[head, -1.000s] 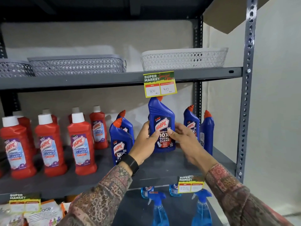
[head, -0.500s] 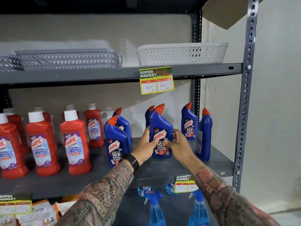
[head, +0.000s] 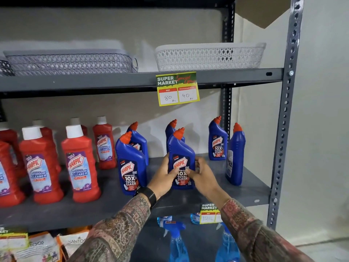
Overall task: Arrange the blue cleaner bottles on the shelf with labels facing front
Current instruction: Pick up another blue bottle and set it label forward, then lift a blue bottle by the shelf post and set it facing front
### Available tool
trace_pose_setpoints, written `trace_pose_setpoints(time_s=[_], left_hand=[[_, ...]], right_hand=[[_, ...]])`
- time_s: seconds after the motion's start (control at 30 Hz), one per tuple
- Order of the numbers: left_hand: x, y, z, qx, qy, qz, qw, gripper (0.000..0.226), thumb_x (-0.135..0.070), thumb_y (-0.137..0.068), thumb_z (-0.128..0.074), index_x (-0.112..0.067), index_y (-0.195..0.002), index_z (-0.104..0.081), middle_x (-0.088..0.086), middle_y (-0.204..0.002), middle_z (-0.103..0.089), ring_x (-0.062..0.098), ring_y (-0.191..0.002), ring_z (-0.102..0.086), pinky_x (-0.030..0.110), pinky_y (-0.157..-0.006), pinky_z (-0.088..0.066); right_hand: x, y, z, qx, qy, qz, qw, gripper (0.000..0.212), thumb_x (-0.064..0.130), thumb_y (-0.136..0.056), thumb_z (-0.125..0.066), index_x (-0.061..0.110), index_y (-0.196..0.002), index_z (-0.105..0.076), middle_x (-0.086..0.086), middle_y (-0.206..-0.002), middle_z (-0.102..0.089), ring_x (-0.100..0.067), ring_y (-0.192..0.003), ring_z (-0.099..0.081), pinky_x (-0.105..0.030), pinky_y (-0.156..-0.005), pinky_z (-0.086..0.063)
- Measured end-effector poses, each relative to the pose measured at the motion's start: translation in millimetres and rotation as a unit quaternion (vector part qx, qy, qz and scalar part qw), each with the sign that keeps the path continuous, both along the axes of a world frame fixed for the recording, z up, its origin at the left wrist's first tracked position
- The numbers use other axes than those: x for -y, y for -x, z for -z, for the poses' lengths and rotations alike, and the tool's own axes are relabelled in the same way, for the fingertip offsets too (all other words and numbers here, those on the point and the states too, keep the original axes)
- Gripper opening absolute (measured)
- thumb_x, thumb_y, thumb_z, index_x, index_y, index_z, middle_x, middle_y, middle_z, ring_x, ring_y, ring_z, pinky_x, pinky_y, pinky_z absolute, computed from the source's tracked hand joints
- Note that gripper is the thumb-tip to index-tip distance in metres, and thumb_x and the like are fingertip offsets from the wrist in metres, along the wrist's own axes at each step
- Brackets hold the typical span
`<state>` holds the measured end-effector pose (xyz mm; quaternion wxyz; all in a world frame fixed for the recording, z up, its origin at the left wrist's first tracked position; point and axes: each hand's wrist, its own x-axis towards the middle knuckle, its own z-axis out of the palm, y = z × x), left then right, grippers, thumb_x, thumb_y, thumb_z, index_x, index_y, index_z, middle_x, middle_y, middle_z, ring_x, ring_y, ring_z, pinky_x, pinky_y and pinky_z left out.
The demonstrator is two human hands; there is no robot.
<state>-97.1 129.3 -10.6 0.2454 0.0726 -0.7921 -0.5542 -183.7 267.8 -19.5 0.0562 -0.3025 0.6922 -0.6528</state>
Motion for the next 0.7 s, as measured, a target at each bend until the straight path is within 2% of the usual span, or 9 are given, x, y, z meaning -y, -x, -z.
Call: trace_pose_setpoints(time_s=[0.1,0.23,0.3,0.37,0.43,0.5,0.6,0.63,0.7], left_hand=[[1.4,-2.2,6.8,-0.012,-0.009,-0.010,1.000,0.050,-0.023,-0.102,-0.058,-0.029,-0.149,-0.042,0.002,-0.137,-0.064,0.009,-0.117,-0.065,0.031,-0.096,-0.056],[-6.4,-20.5,8.9,-0.031,-0.035,-0.076,0.996,0.060,-0.027,-0.098,-0.065,-0.027,-0.152,-0.039,-0.001,-0.131,-0.063,0.005,-0.110,-0.065,0.020,-0.082,-0.055],[-19.0,-33.9,10.9,-0.071,0.007,-0.180,0.981,0.048,-0.024,-0.097,-0.065,-0.027,-0.142,-0.048,-0.004,-0.116,-0.067,0.007,-0.100,-0.067,0.022,-0.078,-0.054],[-40.6,-43.4,12.9,-0.125,0.045,-0.226,0.965,0.031,-0.020,-0.095,-0.065,-0.029,-0.124,-0.058,-0.009,-0.099,-0.070,0.011,-0.090,-0.070,0.034,-0.075,-0.061],[-69.9,-41.9,12.2,-0.135,0.075,-0.192,0.969,0.022,-0.019,-0.094,-0.065,-0.029,-0.114,-0.065,-0.010,-0.091,-0.072,0.007,-0.079,-0.070,0.036,-0.071,-0.062],[-96.7,-28.4,7.8,-0.117,0.099,-0.127,0.980,0.022,-0.019,-0.094,-0.065,-0.026,-0.114,-0.069,-0.010,-0.088,-0.073,0.005,-0.077,-0.069,0.027,-0.069,-0.060],[-123.1,5.8,-4.6,-0.071,0.135,-0.052,0.987,0.030,-0.027,-0.096,-0.064,-0.023,-0.125,-0.067,-0.009,-0.101,-0.075,-0.001,-0.085,-0.069,0.015,-0.073,-0.056],[-126.5,19.3,-8.8,-0.050,0.137,-0.043,0.988,0.034,-0.030,-0.097,-0.062,-0.023,-0.131,-0.064,-0.008,-0.109,-0.074,-0.001,-0.092,-0.069,0.016,-0.078,-0.057],[-136.0,48.1,-16.4,-0.006,0.102,-0.023,0.994,0.045,-0.034,-0.098,-0.061,-0.026,-0.142,-0.054,-0.004,-0.127,-0.069,0.008,-0.111,-0.067,0.025,-0.090,-0.056]], right_hand=[[-0.1,-2.6,4.6,0.000,0.011,-0.001,1.000,0.040,0.007,-0.097,-0.068,0.019,-0.132,-0.052,-0.005,-0.125,-0.071,-0.013,-0.110,-0.069,-0.039,-0.095,-0.061],[-19.6,-3.8,9.6,-0.022,0.014,0.026,0.999,0.060,0.007,-0.096,-0.068,0.025,-0.148,-0.045,0.000,-0.126,-0.066,-0.015,-0.115,-0.066,-0.028,-0.091,-0.059],[-42.3,0.4,13.5,-0.037,0.046,0.079,0.995,0.053,0.002,-0.094,-0.069,0.023,-0.140,-0.055,-0.001,-0.115,-0.068,-0.019,-0.107,-0.070,-0.028,-0.087,-0.061],[-70.0,3.8,14.3,-0.061,0.080,0.135,0.986,0.039,-0.002,-0.095,-0.066,0.021,-0.126,-0.063,-0.003,-0.101,-0.071,-0.021,-0.092,-0.072,-0.030,-0.080,-0.064],[-96.7,9.5,10.4,-0.069,0.129,0.184,0.972,0.030,-0.005,-0.096,-0.062,0.017,-0.115,-0.065,-0.005,-0.092,-0.072,-0.022,-0.081,-0.070,-0.031,-0.067,-0.065],[-117.2,22.0,6.0,-0.072,0.154,0.246,0.954,0.027,-0.007,-0.095,-0.058,0.015,-0.109,-0.066,-0.005,-0.088,-0.071,-0.022,-0.079,-0.068,-0.029,-0.059,-0.063],[-133.2,43.3,3.3,-0.081,0.124,0.281,0.948,0.026,-0.003,-0.098,-0.056,0.016,-0.114,-0.064,-0.005,-0.096,-0.070,-0.025,-0.093,-0.069,-0.041,-0.069,-0.065],[-132.4,49.1,2.2,-0.074,0.114,0.266,0.954,0.029,-0.003,-0.099,-0.053,0.016,-0.117,-0.064,-0.004,-0.101,-0.070,-0.026,-0.098,-0.068,-0.039,-0.071,-0.065],[-132.2,59.8,-3.1,-0.054,0.080,0.222,0.970,0.039,-0.007,-0.098,-0.046,0.014,-0.127,-0.062,-0.004,-0.113,-0.067,-0.025,-0.100,-0.067,-0.018,-0.065,-0.060]])
